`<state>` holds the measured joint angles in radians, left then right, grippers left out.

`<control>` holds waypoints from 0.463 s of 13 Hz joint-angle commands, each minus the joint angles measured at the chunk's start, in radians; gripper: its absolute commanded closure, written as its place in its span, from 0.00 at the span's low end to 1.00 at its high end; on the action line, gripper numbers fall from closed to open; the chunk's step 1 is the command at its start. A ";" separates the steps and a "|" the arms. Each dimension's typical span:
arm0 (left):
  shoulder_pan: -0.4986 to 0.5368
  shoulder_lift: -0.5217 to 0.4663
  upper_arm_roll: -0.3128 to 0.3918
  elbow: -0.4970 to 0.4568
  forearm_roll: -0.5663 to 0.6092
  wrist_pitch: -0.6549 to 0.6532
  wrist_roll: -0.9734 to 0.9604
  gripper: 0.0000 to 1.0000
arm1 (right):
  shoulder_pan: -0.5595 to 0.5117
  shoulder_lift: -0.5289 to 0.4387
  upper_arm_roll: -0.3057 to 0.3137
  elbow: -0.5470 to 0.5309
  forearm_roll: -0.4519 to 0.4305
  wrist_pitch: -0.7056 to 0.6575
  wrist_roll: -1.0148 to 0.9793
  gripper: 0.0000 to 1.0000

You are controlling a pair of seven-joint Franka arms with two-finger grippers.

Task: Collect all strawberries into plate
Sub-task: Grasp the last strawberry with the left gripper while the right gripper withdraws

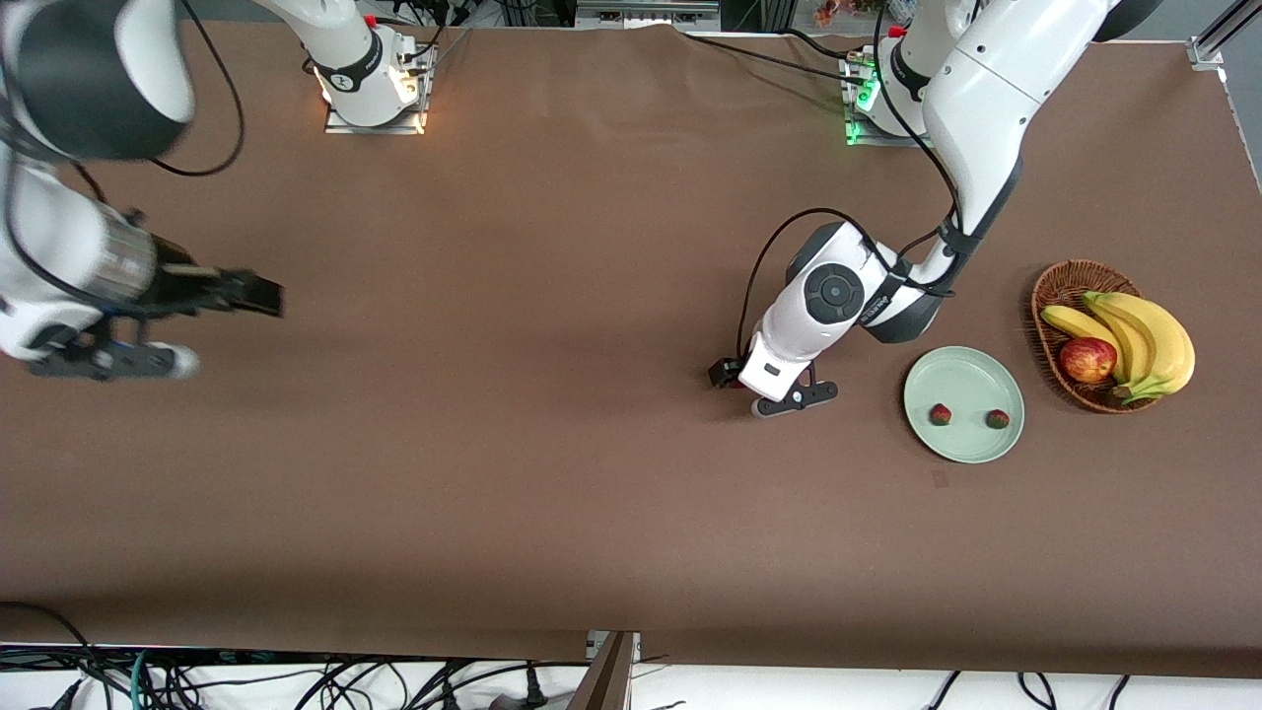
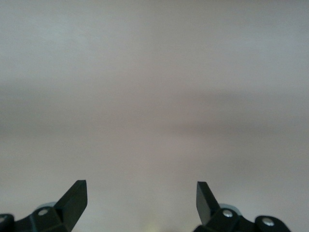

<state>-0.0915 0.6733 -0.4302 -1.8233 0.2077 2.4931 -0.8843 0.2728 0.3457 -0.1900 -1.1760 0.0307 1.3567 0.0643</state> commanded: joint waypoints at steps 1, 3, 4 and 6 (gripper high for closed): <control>-0.016 0.000 0.014 -0.010 0.030 0.026 -0.015 0.31 | -0.107 -0.123 0.134 -0.158 -0.089 0.016 -0.025 0.00; -0.017 0.015 0.014 -0.013 0.030 0.064 -0.015 0.35 | -0.150 -0.216 0.194 -0.281 -0.084 0.028 -0.018 0.00; -0.019 0.020 0.014 -0.013 0.030 0.067 -0.015 0.36 | -0.155 -0.247 0.213 -0.334 -0.083 0.035 -0.015 0.00; -0.008 0.011 0.016 -0.013 0.032 0.066 -0.010 0.64 | -0.182 -0.292 0.230 -0.352 -0.080 0.058 -0.043 0.00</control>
<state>-0.0949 0.6935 -0.4284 -1.8343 0.2137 2.5446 -0.8843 0.1316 0.1416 0.0058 -1.4455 -0.0356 1.3791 0.0473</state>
